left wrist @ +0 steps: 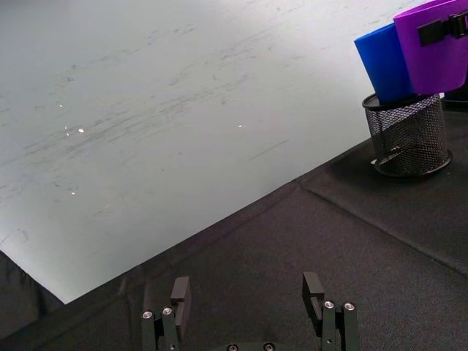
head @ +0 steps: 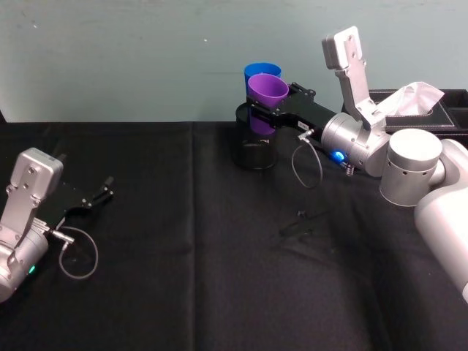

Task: Pick up one cup with a gripper and tap it against the other cup.

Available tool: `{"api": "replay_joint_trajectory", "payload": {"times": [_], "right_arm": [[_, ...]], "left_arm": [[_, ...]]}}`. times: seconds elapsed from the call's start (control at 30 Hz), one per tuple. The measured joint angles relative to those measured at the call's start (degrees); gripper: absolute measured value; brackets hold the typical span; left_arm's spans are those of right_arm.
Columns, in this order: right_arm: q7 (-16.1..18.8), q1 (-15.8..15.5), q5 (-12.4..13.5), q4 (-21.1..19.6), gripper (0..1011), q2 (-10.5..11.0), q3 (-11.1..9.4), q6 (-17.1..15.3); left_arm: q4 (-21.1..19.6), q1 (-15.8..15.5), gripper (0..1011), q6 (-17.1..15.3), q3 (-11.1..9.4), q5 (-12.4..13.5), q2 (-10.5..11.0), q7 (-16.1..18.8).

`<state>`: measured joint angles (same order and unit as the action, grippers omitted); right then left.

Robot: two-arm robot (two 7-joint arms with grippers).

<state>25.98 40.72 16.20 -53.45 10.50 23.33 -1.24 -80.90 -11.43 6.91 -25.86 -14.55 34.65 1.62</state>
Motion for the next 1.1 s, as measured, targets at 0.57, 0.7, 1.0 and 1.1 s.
{"api": "replay_joint_trajectory", "payload": {"times": [0.57, 0.7, 1.0, 1.1], "right_arm": [[0.0, 0.0, 0.0, 0.0, 724, 0.0, 0.0, 0.0], [0.0, 0.0, 0.0, 0.0, 724, 0.0, 0.0, 0.0], [0.0, 0.0, 0.0, 0.0, 724, 0.0, 0.0, 0.0], [0.0, 0.0, 0.0, 0.0, 724, 0.0, 0.0, 0.0]], "left_arm": [[0.0, 0.0, 1000, 0.0, 0.0, 0.0, 0.0, 0.0], [0.0, 0.0, 1000, 0.0, 0.0, 0.0, 0.0, 0.0], [0.0, 0.0, 1000, 0.0, 0.0, 0.0, 0.0, 0.0], [0.0, 0.0, 1000, 0.0, 0.0, 0.0, 0.0, 0.0]]}}
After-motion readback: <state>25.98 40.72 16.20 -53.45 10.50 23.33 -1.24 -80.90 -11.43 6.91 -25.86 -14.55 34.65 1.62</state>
